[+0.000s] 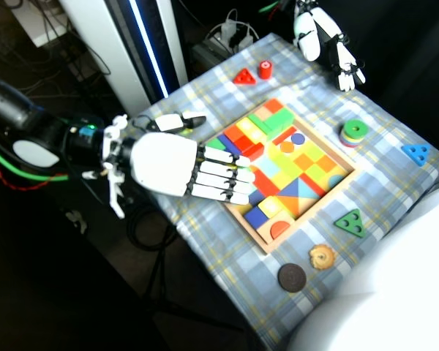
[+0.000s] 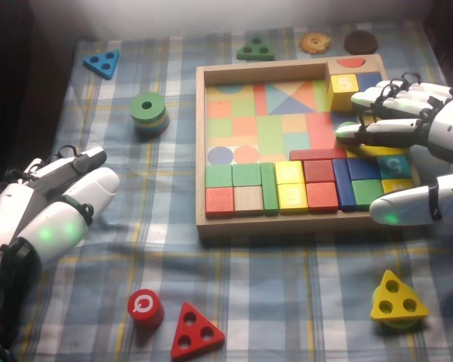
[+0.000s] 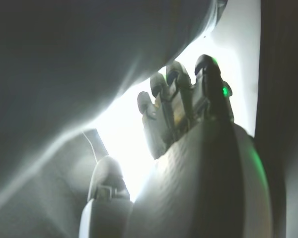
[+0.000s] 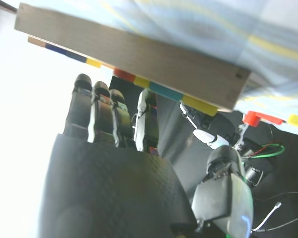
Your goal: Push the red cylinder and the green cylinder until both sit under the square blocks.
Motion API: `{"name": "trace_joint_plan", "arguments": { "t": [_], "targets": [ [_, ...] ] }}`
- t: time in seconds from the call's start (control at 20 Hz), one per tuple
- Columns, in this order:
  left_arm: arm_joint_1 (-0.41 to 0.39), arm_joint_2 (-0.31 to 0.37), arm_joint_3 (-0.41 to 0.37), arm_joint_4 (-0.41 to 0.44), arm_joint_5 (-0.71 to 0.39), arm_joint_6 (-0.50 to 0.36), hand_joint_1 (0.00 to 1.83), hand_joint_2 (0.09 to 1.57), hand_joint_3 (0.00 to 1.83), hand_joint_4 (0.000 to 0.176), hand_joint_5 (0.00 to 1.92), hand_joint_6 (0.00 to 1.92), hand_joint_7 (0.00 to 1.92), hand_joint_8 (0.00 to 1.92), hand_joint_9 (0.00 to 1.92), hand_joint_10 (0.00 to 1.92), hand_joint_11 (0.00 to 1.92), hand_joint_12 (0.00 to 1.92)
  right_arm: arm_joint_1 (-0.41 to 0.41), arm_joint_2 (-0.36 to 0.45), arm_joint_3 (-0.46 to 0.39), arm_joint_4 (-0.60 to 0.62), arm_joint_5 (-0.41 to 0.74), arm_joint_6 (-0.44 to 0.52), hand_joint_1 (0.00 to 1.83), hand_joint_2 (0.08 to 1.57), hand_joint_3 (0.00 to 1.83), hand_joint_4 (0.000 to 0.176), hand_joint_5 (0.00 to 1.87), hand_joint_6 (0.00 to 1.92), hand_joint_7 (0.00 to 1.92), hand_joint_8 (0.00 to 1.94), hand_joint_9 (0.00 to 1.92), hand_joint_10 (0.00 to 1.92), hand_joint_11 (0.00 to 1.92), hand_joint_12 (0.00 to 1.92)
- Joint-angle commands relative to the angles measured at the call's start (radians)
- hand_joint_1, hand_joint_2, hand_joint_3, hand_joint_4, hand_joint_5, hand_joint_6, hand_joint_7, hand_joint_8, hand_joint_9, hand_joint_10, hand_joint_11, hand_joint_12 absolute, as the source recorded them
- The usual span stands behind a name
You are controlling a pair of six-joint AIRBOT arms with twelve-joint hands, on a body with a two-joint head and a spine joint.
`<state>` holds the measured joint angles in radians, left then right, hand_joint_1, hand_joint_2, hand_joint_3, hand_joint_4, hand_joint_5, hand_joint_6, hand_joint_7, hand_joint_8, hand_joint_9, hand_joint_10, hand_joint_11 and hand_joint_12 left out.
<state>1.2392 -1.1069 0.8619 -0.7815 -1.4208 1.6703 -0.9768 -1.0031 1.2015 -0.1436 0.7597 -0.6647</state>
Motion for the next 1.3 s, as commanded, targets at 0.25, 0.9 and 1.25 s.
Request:
{"name": "trace_joint_plan", "arguments": {
  "t": [0.25, 0.9, 1.25],
  "targets": [
    [-0.001, -0.001, 0.003, 0.043, -0.105, -0.011, 0.00, 1.19, 0.00, 0.096, 0.49, 0.00, 0.44, 0.00, 0.32, 0.00, 0.00, 0.19, 0.010, 0.042, -0.020, 0.019, 0.090, 0.005, 0.00, 0.89, 0.00, 0.128, 0.31, 0.00, 0.00, 0.00, 0.00, 0.00, 0.00, 0.00],
    [0.000, 0.000, 0.003, 0.043, -0.106, -0.011, 0.00, 1.21, 0.00, 0.079, 0.48, 0.00, 0.42, 0.00, 0.31, 0.01, 0.00, 0.09, 0.019, 0.079, -0.058, 0.133, 0.244, -0.068, 0.00, 0.92, 0.01, 0.102, 0.33, 0.02, 0.00, 0.00, 0.00, 0.00, 0.00, 0.00],
    [0.007, 0.017, -0.005, 0.040, -0.129, -0.011, 0.00, 1.24, 0.00, 0.044, 0.53, 0.01, 0.46, 0.00, 0.35, 0.01, 0.00, 0.32, -0.111, 0.104, -0.176, 0.382, 0.460, -0.296, 0.00, 1.16, 0.01, 0.116, 0.30, 0.00, 0.16, 0.00, 0.11, 0.01, 0.10, 0.06]
  ]
}}
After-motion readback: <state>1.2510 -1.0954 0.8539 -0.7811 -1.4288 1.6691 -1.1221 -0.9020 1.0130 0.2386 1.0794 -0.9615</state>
